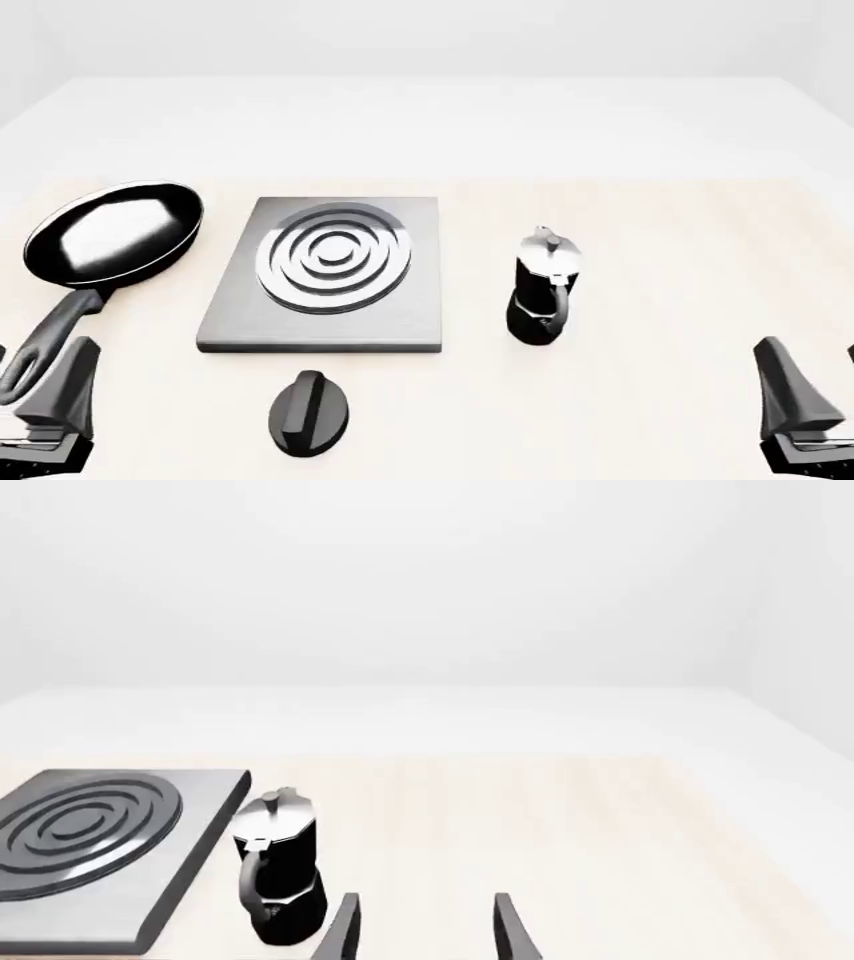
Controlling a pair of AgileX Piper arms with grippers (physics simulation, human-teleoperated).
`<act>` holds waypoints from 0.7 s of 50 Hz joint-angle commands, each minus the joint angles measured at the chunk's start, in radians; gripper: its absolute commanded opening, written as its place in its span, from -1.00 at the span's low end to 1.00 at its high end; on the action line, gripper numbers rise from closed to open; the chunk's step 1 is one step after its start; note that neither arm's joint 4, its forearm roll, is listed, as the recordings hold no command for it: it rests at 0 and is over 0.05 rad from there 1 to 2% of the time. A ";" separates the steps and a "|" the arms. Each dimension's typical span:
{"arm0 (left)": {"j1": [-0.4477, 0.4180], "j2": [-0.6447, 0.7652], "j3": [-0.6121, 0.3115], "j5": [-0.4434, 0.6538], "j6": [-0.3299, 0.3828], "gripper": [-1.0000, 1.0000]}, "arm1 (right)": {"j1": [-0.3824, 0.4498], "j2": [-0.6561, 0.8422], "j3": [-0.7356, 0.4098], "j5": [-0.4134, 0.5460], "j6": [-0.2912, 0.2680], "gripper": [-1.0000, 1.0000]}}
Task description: Turn on the stove and put the frying pan on it.
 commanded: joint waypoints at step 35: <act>-0.330 0.326 -0.144 0.161 -0.108 1.00 | 0.054 -0.001 0.001 0.024 -0.003 1.00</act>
